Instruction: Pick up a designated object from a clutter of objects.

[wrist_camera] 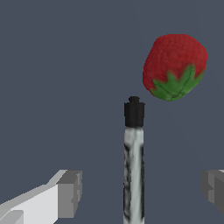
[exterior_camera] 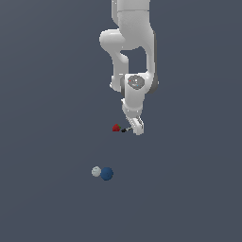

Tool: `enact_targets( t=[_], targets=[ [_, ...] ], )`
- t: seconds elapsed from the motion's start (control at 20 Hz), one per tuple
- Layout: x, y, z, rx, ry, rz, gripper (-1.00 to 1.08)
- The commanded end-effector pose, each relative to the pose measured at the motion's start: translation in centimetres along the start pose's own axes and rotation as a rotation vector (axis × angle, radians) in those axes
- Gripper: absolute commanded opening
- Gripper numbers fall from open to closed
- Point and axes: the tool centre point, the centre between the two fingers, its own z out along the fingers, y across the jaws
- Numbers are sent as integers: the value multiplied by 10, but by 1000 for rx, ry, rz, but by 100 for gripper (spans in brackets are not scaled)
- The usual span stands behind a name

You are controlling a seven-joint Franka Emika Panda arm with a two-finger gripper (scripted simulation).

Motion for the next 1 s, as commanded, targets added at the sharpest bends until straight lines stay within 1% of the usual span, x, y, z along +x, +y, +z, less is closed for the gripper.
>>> enact_targets(
  t=[0.0,0.25,0.5,0.55,0.95],
  targets=[
    [0,1,10,0,0,0,100],
    [0,1,26,0,0,2,100],
    [0,1,31,0,0,2,100],
    [0,1,31,0,0,2,-100],
    [0,1,31,0,0,2,-100]
  ],
)
